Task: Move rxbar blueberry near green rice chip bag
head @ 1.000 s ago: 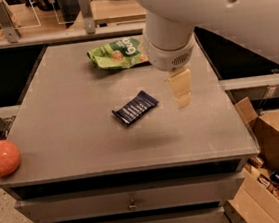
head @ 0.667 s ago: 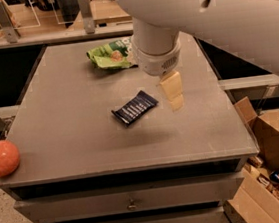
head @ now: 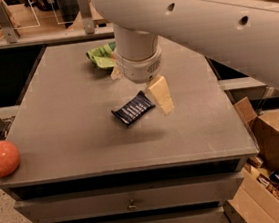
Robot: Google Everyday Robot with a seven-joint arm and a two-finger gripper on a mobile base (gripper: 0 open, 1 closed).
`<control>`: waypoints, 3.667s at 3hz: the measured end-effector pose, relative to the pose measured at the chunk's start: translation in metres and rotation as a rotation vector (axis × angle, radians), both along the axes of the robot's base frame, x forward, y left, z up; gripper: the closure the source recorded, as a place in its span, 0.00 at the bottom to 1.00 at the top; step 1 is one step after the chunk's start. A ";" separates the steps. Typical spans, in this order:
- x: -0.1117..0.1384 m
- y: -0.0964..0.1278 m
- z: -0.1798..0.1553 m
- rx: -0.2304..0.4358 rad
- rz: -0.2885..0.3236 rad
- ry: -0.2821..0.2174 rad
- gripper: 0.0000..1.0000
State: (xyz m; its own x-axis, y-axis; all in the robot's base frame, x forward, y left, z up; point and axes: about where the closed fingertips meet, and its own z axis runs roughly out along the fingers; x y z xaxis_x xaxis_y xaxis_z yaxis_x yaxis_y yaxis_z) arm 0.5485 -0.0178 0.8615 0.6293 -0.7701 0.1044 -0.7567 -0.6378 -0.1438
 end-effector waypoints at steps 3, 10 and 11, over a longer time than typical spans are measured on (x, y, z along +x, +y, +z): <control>-0.007 0.021 -0.030 0.014 0.097 0.111 0.04; 0.011 0.016 -0.026 0.000 0.039 0.054 1.00; 0.041 0.004 -0.015 0.038 -0.021 0.036 1.00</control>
Offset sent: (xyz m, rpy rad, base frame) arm -0.0104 0.0239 -0.0333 0.0166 0.1477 0.1185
